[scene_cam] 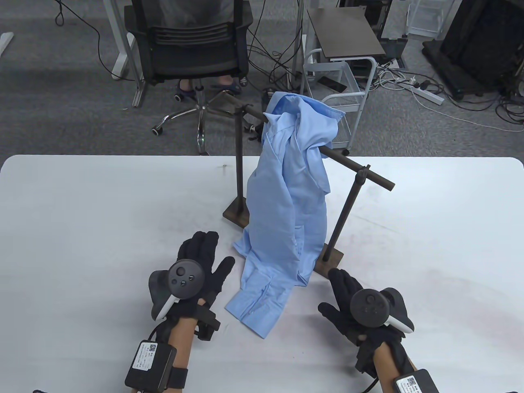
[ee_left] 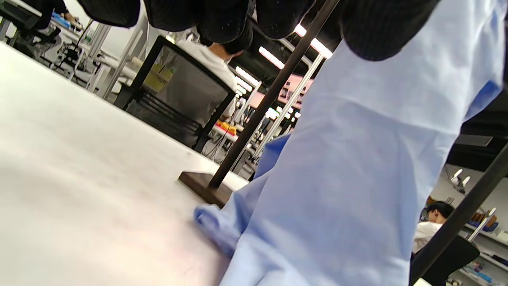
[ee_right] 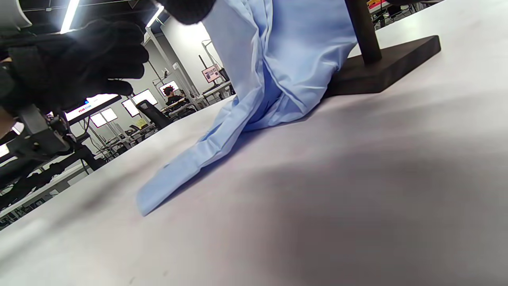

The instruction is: Hang long-sleeve shirt on desktop hanging rack

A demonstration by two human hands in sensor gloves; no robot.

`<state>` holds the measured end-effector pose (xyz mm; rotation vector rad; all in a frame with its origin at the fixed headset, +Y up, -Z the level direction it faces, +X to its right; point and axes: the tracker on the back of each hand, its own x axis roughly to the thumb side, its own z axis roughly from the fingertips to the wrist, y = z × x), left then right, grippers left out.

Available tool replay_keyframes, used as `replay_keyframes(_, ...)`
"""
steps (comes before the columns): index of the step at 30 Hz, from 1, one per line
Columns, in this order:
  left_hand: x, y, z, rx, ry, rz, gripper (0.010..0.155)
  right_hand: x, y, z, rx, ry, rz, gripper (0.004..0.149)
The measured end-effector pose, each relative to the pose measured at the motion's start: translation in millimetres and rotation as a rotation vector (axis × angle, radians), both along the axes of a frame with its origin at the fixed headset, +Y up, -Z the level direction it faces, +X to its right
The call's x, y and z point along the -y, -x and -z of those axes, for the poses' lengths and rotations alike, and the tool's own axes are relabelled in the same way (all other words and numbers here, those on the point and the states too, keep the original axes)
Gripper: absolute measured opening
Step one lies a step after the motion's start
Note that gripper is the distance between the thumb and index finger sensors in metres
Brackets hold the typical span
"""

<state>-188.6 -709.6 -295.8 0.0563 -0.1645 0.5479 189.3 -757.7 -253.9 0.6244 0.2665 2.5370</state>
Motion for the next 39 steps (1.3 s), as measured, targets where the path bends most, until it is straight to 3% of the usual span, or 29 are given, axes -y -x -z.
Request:
replay_keyframes(10, 13, 0, -7, 0.07, 0.065, -0.043, 0.077, 10, -4, 5, 0.046, 0.037, -0.015, 0.085)
replay_keyframes(28, 12, 0, -14, 0.119, 0.049, -0.088, 0.076, -8, -4, -8, 0.023, -0.074, 0.05, 0.085)
replay_keyframes(39, 15, -2, -13, 0.12, 0.065, -0.092, 0.076, -5, -6, -7, 0.009, -0.041, 0.056, 0.085)
